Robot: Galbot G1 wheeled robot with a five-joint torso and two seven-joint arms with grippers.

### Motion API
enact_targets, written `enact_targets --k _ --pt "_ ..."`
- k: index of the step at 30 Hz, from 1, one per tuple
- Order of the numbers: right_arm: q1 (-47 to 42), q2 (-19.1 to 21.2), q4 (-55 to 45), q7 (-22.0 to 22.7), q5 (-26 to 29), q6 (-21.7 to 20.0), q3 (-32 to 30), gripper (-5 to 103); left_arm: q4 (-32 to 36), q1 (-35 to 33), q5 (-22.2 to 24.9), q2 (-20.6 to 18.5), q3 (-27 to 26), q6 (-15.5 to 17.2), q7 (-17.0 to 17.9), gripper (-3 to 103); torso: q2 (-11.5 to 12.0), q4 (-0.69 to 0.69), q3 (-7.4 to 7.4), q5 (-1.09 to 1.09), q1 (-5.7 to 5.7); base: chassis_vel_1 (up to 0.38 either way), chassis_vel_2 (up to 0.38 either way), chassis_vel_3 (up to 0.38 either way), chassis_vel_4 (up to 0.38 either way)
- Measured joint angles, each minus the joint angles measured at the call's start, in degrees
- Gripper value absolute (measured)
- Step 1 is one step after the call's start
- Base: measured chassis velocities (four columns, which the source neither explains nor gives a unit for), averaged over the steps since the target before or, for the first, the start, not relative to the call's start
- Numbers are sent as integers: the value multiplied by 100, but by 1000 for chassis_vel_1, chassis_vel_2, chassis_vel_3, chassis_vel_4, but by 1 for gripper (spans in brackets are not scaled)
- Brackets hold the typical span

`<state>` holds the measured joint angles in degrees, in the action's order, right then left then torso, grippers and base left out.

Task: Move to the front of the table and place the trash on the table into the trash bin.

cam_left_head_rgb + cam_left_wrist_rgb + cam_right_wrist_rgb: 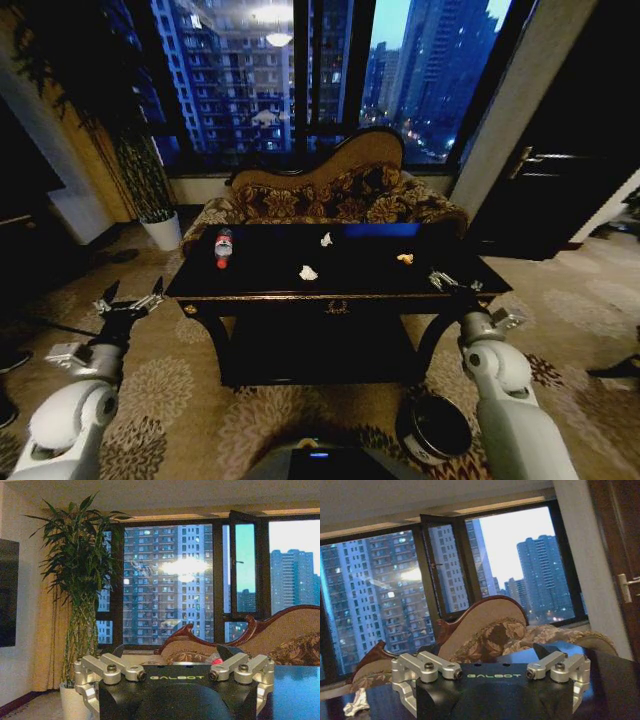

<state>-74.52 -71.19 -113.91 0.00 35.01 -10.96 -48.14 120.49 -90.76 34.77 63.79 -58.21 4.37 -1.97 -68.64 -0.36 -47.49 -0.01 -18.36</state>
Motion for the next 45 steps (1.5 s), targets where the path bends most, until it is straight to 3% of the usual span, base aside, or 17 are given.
enact_targets --k 10,45 --pt "243 155 -69 0 -22 -293 61 100 57 241 146 -134 19 227 38 100 3 -1 -2 0 -6 0 0 0 0" --pt "161 100 49 0 -169 -119 22 100 107 147 110 -66 62 140 -10 100 3 -1 -2 0 -6 -30 29 29 -29"
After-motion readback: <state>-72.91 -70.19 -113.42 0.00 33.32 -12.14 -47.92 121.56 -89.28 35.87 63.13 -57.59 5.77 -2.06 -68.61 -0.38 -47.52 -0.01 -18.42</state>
